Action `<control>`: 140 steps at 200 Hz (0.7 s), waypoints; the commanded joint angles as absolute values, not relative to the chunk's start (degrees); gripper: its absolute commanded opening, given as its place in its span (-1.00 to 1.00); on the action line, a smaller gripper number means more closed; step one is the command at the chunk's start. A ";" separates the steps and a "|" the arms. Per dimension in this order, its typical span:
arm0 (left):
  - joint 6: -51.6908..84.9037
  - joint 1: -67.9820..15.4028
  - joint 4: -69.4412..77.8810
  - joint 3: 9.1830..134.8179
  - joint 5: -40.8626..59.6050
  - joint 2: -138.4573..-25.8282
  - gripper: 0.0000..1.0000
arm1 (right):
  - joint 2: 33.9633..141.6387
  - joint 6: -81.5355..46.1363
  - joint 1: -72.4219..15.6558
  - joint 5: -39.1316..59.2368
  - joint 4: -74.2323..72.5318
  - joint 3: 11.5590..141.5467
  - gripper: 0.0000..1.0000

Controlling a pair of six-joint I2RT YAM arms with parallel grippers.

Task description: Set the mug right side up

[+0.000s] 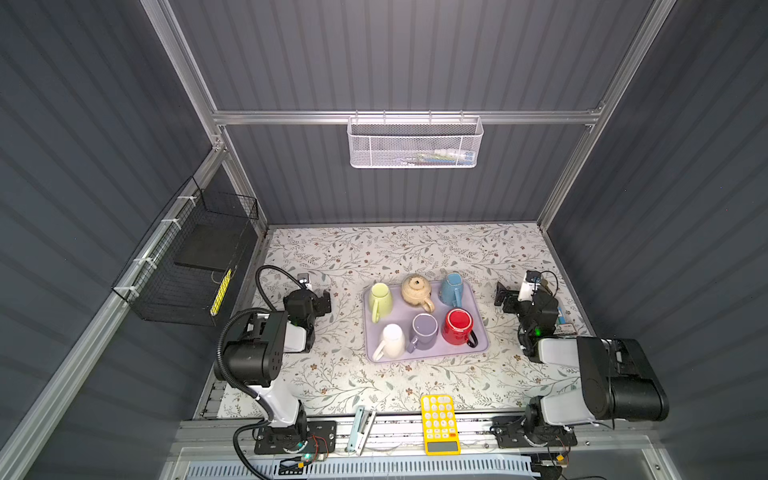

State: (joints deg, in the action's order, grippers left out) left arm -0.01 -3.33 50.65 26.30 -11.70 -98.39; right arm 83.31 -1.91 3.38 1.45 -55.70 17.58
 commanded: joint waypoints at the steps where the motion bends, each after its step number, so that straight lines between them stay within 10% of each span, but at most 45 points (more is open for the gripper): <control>1: -0.17 -3.52 52.12 27.07 -11.16 -98.34 0.99 | 83.61 -2.03 3.34 2.17 -55.90 18.63 0.98; 140: -0.18 -3.52 52.12 27.07 -11.16 -98.44 0.99 | 83.78 -2.64 4.47 4.55 -55.21 19.07 0.98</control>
